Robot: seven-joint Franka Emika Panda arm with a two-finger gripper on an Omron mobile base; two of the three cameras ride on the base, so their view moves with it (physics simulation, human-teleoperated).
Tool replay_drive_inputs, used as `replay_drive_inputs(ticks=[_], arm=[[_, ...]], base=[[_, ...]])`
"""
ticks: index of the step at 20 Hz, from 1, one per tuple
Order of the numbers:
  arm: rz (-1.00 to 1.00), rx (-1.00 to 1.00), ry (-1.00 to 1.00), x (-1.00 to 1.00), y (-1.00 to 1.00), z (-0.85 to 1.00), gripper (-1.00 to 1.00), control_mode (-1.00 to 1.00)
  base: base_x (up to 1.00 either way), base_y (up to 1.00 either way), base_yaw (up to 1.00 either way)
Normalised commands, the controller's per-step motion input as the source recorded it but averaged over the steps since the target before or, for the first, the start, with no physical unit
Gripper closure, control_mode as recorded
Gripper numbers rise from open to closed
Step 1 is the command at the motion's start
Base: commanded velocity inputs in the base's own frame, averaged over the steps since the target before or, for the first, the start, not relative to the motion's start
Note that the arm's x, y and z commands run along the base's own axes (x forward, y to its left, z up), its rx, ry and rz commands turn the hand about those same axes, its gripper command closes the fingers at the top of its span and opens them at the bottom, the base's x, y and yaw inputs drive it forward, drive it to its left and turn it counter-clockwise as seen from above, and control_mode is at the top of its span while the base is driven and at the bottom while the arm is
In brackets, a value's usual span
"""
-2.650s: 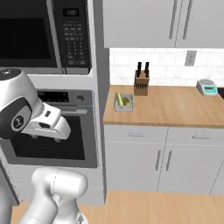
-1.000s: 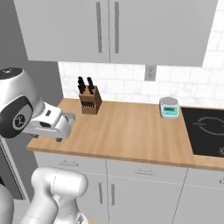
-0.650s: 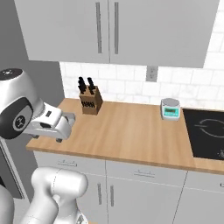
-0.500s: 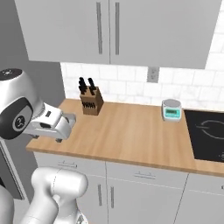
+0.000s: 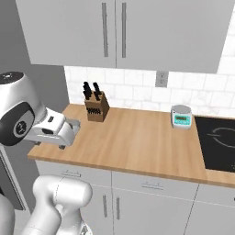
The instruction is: Take the meat container that has the chicken drumstick and place it on the second highest rack of the freezer. Then take the vegetable container that has the cucumber and corn and place it on the highest rack of the freezer.
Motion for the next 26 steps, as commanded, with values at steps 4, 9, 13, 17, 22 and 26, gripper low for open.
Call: replay_drive_inputs(ticks=[4,9,13,17,22,26], arm=[[0.00,0.00,0.00,0.00,0.00,0.00,-1.00,1.00],[0.00,0.00,0.00,0.00,0.08,-0.08,-1.00,-1.00],[-0.09,0.00,0.00,0.46,0.61,-0.19,-1.00,-1.00],[-0.27,0.00,0.01,0.91,0.83,-0.22,-1.00,-1.00],[-0.50,0.03,0.02,0.68,0.29,-0.34,-1.00,-1.00],[-0.58,0.15,0.01,0.36,0.00,-0.47,-1.00,-1.00]], base=[[0.00,0.00,0.00],[0.00,0.00,0.00],[0.00,0.00,0.00],[0.00,0.00,0.00],[0.00,0.00,0.00],[0.00,0.00,0.00]])
